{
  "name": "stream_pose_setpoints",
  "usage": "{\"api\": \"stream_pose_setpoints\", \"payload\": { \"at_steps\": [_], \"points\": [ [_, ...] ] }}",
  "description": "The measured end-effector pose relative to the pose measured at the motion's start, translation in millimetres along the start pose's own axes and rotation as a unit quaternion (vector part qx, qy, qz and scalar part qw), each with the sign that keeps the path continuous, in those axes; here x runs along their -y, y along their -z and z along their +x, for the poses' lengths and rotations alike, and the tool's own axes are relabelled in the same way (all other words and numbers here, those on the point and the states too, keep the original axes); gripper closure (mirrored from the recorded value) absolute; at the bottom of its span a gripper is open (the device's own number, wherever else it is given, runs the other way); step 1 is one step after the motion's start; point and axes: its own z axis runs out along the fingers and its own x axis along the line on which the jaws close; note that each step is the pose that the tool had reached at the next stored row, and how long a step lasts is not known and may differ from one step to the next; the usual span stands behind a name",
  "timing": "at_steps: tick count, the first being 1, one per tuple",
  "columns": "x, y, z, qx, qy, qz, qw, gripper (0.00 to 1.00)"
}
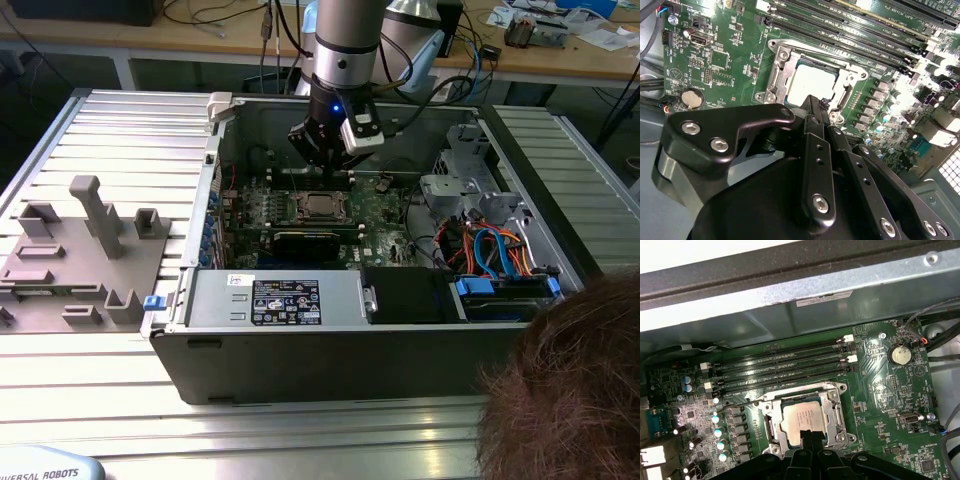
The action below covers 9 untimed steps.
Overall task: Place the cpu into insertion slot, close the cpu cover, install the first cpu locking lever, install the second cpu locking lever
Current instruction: 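Install the first cpu locking lever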
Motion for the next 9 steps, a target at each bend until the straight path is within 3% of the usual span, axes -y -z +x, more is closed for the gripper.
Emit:
{"api": "stream_pose_setpoints", "payload": {
  "at_steps": [9],
  "points": [
    [0.0,0.0,0.0,0.0,0.005,0.0001,1.0,0.89]
  ]
}}
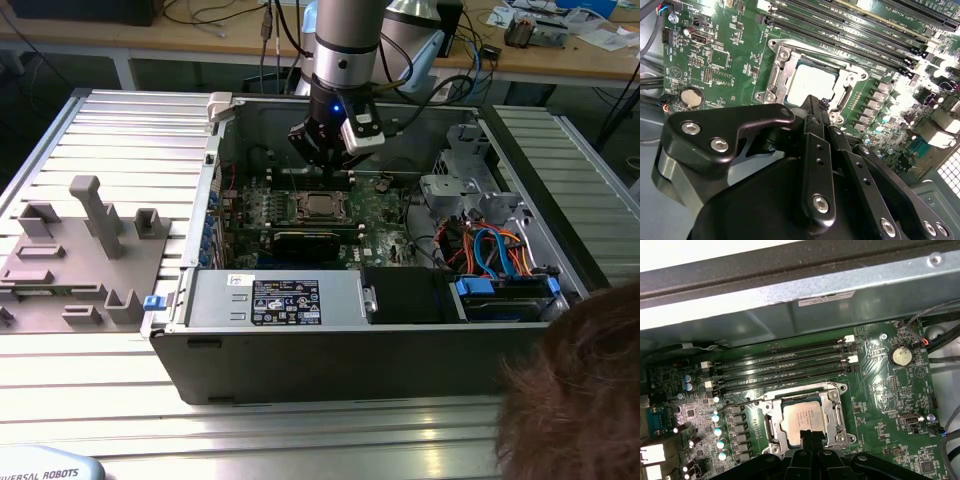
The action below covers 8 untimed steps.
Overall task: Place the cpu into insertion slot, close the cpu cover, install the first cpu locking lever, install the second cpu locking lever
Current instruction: 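Install the first cpu locking lever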
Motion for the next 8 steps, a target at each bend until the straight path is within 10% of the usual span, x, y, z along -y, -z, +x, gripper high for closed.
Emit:
{"api": "stream_pose_setpoints", "payload": {
  "at_steps": [8],
  "points": [
    [0.0,0.0,0.0,0.0,0.005,0.0001,1.0,0.89]
  ]
}}
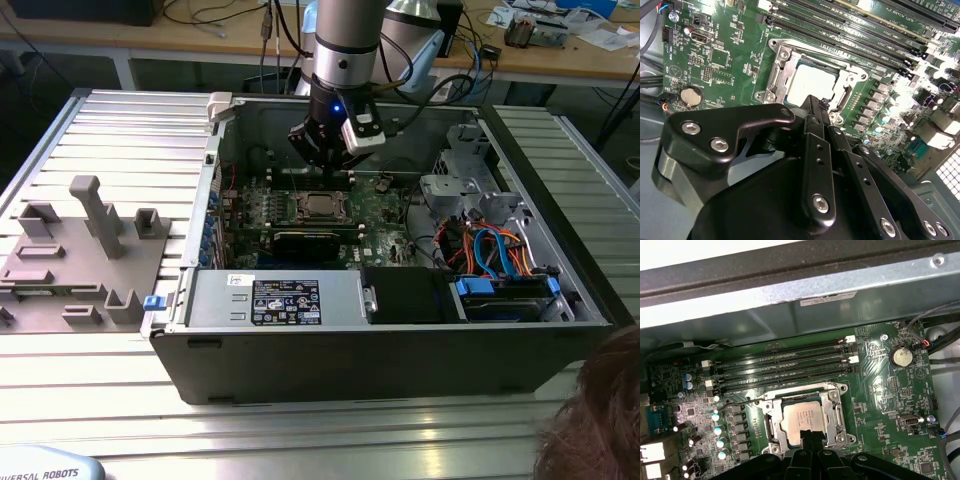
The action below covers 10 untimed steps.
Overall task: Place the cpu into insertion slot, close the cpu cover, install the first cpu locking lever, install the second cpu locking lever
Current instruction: 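Install the first cpu locking lever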
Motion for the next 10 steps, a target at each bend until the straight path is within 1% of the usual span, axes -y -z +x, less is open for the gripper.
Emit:
{"api": "stream_pose_setpoints", "payload": {
  "at_steps": [10],
  "points": [
    [0.0,0.0,0.0,0.0,0.005,0.0,1.0,0.89]
  ]
}}
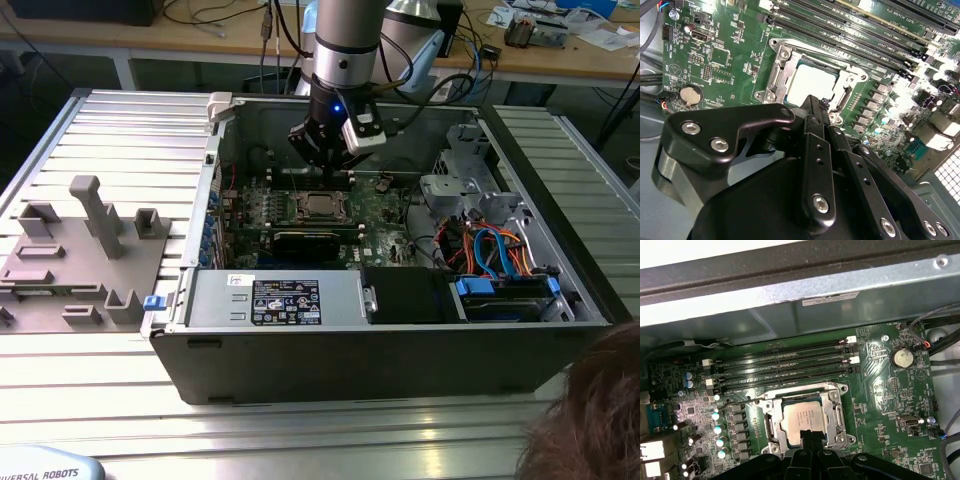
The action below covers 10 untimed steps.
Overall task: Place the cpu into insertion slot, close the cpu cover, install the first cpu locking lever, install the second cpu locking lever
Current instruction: 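Install the first cpu locking lever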
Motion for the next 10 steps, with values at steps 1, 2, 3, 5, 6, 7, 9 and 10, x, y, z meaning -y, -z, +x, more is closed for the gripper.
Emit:
{"api": "stream_pose_setpoints", "payload": {
  "at_steps": [1,2,3,5,6,7,9,10],
  "points": [
    [0.0,0.0,0.0,0.0,0.0,0.0,1.0,0.89],
    [0.0,0.0,0.0,0.0,0.001,0.0,1.0,0.89],
    [0.0,0.0,0.0,0.0,0.001,0.0,1.0,0.89],
    [0.0,0.0,0.0,0.0,0.002,0.0,1.0,0.89],
    [0.0,0.0,0.0,0.0,0.002,0.0001,1.0,0.89],
    [0.0,0.0,0.0,0.0,0.002,0.0001,1.0,0.89],
    [0.0,0.0,0.0,0.0,0.004,0.0001,1.0,0.89],
    [0.0,0.0,0.0,0.0,0.004,0.0001,1.0,0.89]
  ]
}}
